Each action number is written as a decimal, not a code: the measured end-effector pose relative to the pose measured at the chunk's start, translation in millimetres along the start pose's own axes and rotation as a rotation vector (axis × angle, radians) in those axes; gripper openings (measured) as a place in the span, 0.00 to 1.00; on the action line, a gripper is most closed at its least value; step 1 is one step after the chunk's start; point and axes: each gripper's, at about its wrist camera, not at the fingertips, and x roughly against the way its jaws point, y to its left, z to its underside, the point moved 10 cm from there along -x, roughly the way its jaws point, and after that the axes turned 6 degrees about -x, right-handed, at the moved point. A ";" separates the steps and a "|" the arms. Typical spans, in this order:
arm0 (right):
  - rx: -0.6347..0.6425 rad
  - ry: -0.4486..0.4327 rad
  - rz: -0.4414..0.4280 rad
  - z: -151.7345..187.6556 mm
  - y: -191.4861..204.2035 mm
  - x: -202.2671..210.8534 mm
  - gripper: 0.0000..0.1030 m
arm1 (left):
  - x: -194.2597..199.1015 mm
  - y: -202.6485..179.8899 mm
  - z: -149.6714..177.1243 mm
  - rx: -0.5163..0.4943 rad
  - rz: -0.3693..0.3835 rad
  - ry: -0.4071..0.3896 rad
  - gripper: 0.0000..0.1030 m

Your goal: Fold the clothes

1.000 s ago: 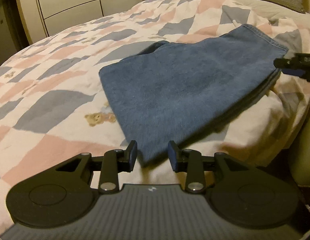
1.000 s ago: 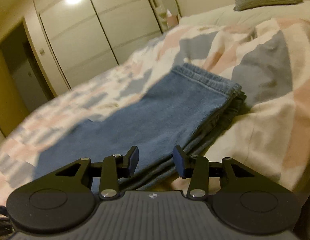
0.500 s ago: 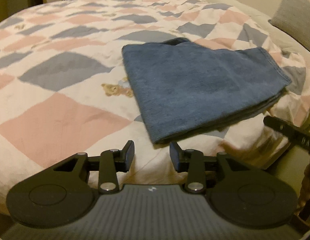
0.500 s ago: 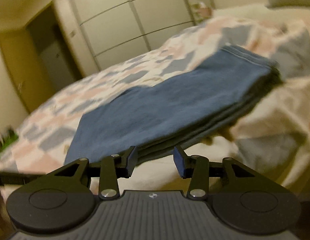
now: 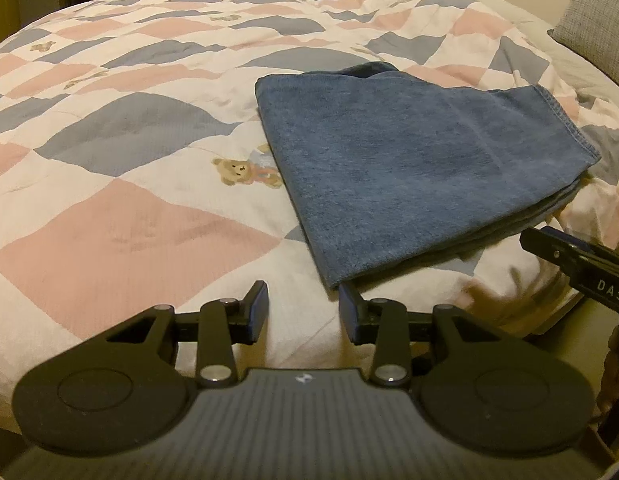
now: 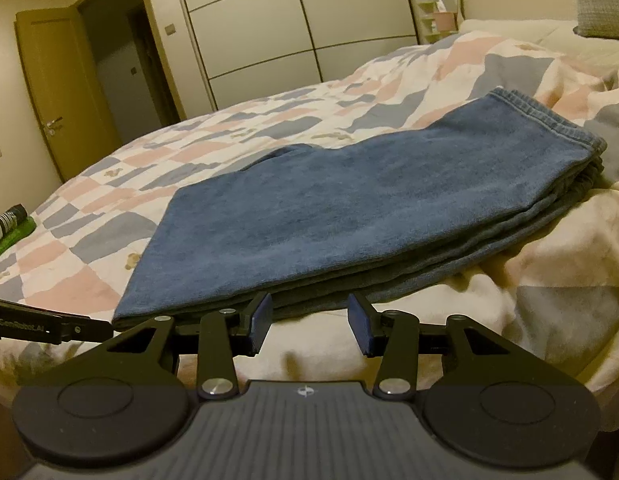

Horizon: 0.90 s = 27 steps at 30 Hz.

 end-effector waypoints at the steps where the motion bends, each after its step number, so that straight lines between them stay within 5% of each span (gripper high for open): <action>1: 0.006 -0.003 0.003 -0.7 0.4 -0.7 0.45 | 0.5 0.5 -0.2 0.004 0.010 -0.001 0.35; 13: 0.066 -0.018 0.006 -8.4 6.7 -17.3 0.50 | -15.3 15.4 -14.6 0.356 0.342 -0.006 0.43; 18: 0.071 -0.021 0.023 -6.5 -2.4 -20.1 0.52 | -42.3 23.9 -17.0 0.513 0.401 0.008 0.44; 27: 0.062 -0.105 0.071 -33.2 -36.4 -11.7 0.53 | -52.6 20.2 -15.0 0.647 0.468 -0.036 0.43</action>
